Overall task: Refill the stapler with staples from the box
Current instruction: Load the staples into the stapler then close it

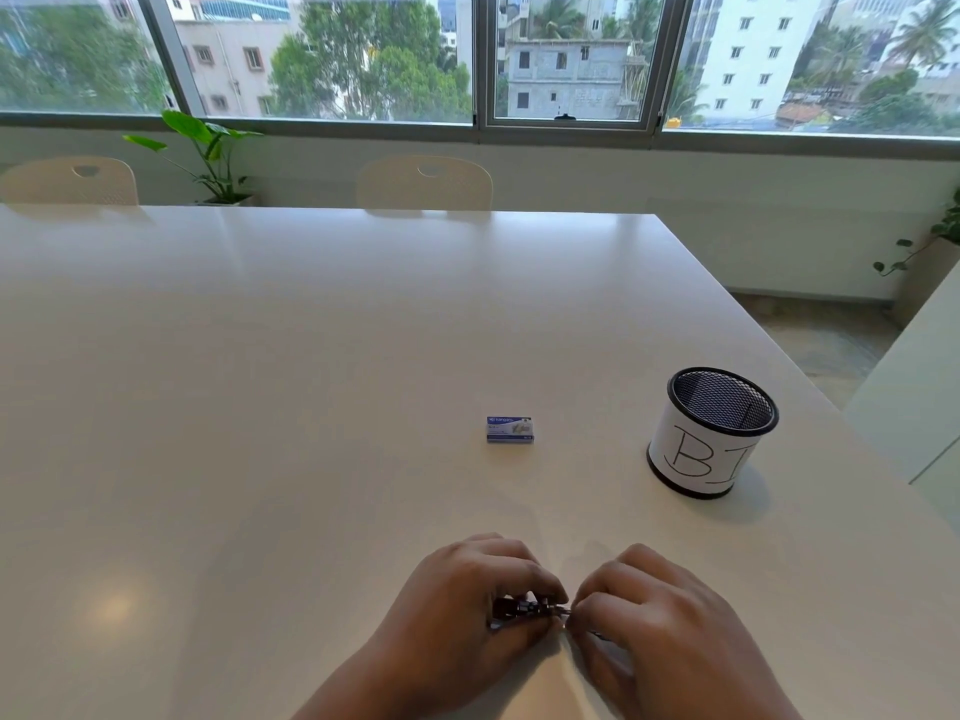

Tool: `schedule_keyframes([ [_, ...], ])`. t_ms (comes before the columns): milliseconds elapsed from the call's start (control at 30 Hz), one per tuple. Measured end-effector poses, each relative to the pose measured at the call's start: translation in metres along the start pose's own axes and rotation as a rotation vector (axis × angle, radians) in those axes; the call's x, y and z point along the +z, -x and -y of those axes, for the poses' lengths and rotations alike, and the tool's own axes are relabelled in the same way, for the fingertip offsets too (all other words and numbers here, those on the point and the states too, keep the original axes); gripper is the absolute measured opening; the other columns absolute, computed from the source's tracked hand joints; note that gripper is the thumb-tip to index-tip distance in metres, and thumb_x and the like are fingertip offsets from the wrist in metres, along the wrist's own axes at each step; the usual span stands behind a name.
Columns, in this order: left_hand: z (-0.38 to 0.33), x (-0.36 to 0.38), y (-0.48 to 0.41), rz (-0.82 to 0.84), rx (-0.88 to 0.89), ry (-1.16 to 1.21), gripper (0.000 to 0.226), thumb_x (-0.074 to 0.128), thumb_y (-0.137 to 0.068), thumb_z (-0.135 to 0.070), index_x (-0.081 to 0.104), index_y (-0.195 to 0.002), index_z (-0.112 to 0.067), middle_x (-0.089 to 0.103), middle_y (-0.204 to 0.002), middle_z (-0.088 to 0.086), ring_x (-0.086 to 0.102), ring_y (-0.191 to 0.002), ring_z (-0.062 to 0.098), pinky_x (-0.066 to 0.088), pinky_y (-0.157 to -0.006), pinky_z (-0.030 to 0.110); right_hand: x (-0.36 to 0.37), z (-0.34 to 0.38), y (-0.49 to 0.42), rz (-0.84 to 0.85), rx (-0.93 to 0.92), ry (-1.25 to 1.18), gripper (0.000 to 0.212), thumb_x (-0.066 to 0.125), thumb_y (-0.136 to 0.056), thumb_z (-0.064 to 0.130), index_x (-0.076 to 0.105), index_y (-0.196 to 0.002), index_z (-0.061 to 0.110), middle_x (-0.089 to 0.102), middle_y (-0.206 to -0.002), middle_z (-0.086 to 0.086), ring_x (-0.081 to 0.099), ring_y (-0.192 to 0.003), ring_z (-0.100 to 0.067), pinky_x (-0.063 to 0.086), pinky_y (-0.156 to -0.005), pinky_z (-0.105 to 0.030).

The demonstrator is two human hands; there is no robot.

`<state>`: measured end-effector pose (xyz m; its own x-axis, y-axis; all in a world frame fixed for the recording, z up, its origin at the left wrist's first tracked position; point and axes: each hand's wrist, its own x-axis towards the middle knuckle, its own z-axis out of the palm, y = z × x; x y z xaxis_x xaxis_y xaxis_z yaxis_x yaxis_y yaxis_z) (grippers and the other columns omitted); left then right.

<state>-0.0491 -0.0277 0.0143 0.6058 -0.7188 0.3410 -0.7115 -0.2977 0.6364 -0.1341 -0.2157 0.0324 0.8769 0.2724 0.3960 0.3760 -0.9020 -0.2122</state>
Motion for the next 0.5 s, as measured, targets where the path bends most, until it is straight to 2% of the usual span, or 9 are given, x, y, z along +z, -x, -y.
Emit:
schedule_keyframes([
  [333,0.0003,0.0005,-0.0003,-0.01,-0.005,0.005,0.016,0.074,-0.08,-0.032,0.073,-0.096,-0.029,0.07,-0.088,-0.012,0.063,-0.082,0.004,0.055,-0.069,0.032,0.0038,0.0041,0.0005,-0.044,0.009,0.054,0.017,0.084,-0.061,0.022,0.068,-0.061,0.028,0.063,-0.06,0.012,0.06,-0.059,-0.014,0.046,-0.047,-0.018],
  [500,0.001,-0.0005,0.0003,-0.009,-0.016,0.001,0.016,0.076,-0.08,-0.031,0.073,-0.096,-0.031,0.07,-0.088,-0.013,0.064,-0.083,0.004,0.055,-0.069,0.032,-0.0012,0.0036,0.0009,0.001,0.086,0.045,0.021,0.086,-0.055,0.029,0.067,-0.063,0.031,0.064,-0.064,0.016,0.061,-0.06,-0.012,0.045,-0.044,-0.019],
])
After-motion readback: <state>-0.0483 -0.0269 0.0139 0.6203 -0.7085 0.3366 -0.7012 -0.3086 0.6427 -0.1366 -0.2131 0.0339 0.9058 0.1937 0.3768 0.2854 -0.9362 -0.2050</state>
